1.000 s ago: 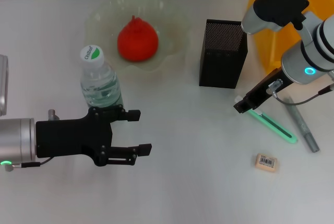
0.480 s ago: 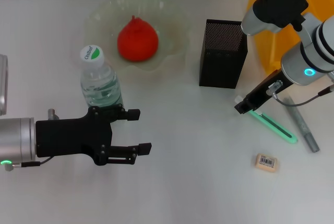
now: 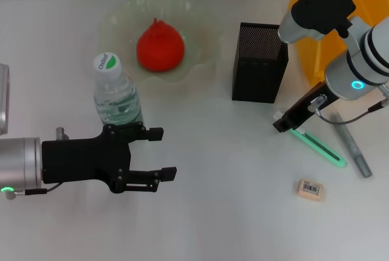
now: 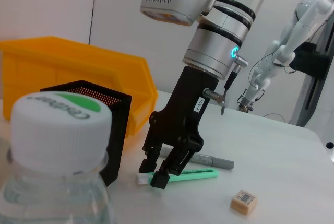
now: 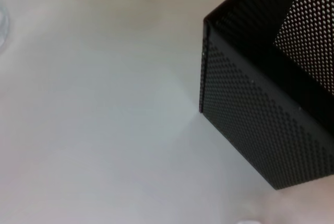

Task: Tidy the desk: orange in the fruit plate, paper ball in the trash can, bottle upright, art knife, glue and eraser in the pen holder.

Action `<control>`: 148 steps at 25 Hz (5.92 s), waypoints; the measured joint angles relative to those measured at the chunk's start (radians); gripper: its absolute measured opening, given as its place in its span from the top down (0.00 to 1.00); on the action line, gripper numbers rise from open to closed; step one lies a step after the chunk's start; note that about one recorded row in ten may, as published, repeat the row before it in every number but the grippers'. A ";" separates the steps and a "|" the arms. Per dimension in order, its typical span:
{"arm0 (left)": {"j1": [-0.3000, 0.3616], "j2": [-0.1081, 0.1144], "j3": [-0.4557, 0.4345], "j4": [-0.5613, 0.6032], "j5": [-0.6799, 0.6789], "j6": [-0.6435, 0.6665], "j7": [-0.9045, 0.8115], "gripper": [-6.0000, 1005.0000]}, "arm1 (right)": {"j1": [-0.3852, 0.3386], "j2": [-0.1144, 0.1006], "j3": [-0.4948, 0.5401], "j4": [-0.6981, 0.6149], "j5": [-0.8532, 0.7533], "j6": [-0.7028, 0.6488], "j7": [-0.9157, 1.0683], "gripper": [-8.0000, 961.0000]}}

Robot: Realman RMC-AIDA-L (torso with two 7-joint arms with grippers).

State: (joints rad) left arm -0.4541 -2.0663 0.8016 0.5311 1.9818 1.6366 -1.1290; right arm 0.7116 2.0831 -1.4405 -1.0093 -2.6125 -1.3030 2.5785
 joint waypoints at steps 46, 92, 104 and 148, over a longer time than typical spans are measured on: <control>-0.004 -0.002 -0.016 0.000 -0.007 -0.002 -0.005 0.16 | -0.138 0.004 0.575 0.543 1.396 -0.005 -1.507 0.78; -0.025 0.004 -0.016 -0.004 -0.028 -0.026 0.000 0.16 | -0.168 0.003 -0.138 -0.395 0.004 -0.416 0.005 0.39; -0.022 0.002 -0.016 -0.011 -0.029 -0.036 0.001 0.16 | -0.163 0.002 -0.211 -0.369 -0.009 -0.353 0.007 0.40; -0.012 0.003 -0.018 -0.007 -0.029 -0.041 0.007 0.16 | -0.285 0.001 0.099 -0.613 0.190 -0.381 -0.153 0.75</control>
State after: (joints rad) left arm -0.4662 -2.0631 0.7833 0.5239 1.9528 1.5953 -1.1225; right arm 0.4263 2.0843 -1.3413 -1.6224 -2.4220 -1.6844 2.4257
